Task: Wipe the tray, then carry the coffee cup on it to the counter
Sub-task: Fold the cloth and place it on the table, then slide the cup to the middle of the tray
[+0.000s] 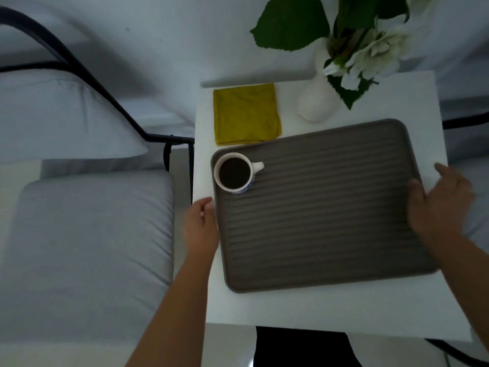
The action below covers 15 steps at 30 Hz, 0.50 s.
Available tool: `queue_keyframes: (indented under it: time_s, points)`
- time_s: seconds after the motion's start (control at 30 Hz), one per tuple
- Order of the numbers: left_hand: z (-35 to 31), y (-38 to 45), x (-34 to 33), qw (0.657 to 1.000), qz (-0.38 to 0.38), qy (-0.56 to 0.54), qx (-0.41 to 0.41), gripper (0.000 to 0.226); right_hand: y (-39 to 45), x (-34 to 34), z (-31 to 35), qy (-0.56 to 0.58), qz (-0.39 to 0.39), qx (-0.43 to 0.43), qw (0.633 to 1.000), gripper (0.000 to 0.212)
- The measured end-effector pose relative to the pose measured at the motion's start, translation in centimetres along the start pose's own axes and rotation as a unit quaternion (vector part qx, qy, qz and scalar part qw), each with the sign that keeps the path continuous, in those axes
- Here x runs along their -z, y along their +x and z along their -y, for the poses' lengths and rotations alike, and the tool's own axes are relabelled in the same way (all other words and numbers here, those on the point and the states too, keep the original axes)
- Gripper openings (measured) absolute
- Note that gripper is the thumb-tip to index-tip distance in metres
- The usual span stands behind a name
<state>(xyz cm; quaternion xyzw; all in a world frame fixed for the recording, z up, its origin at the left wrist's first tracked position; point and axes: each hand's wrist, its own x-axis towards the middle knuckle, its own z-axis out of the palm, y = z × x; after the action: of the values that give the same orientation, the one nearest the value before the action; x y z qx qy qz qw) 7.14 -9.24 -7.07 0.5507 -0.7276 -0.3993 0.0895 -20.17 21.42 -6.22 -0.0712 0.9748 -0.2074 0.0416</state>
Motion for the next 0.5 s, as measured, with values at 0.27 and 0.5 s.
queue_keyframes:
  time_s: [0.27,0.5]
  points:
    - [0.7,-5.6,-1.8,0.997,-0.068,0.025,0.04,0.029,-1.6,0.1,-4.0,0.034,0.082,0.016,0.996,0.047]
    - [0.7,-5.4,-2.8,0.993,-0.105,0.041,0.035,0.033,-1.9,-0.8,-4.2,0.031,0.057,0.001,0.998,0.038]
